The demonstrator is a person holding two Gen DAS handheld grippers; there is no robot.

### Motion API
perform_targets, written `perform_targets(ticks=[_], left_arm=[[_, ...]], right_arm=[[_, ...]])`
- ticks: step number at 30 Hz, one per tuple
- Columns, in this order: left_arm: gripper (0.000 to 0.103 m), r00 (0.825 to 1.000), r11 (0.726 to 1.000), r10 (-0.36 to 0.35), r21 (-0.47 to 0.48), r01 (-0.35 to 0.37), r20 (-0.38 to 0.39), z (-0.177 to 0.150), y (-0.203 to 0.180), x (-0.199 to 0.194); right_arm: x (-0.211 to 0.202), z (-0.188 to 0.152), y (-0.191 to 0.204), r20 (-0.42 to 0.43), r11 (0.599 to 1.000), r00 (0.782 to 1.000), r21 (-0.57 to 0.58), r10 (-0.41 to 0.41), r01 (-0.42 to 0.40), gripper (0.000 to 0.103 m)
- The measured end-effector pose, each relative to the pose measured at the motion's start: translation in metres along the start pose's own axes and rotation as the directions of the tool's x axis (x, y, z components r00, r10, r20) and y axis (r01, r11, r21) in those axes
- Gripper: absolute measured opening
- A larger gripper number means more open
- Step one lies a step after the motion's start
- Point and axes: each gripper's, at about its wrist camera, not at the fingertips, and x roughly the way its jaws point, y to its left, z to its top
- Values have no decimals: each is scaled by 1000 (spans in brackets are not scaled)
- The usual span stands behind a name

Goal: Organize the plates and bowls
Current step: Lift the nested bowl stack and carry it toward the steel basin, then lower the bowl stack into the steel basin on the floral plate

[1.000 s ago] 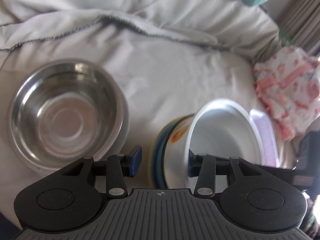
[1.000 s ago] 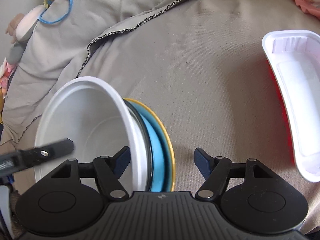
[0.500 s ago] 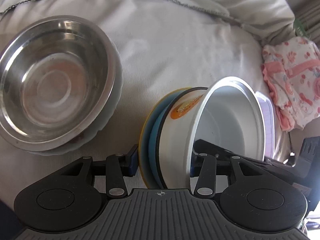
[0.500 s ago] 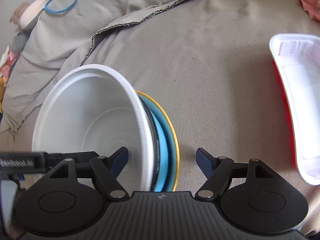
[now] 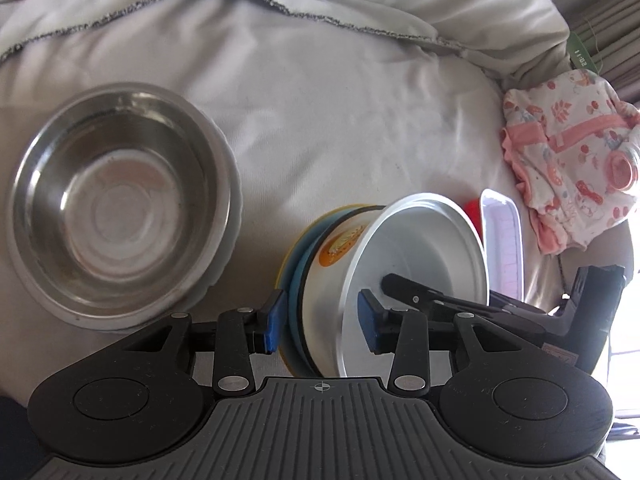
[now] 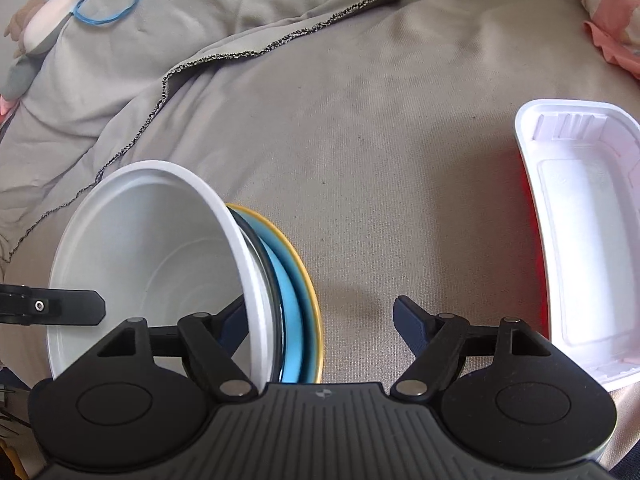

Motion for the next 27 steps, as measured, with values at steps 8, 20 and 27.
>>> perform_targets(ticks=[8, 20, 27], left_arm=[[43, 1000, 1000, 2, 16, -2, -15, -4, -5, 2], [43, 1000, 999, -1, -35, 2, 14, -12, 17, 34], [45, 1000, 1000, -13, -9, 13, 4, -16, 13, 49]], right_arm=[[0, -3, 0, 13, 1000, 1000, 3, 3, -3, 78], [-6, -4, 32, 81, 968, 990, -217, -115, 130, 80], [-6, -4, 44, 117, 934, 979, -299, -168, 196, 84]])
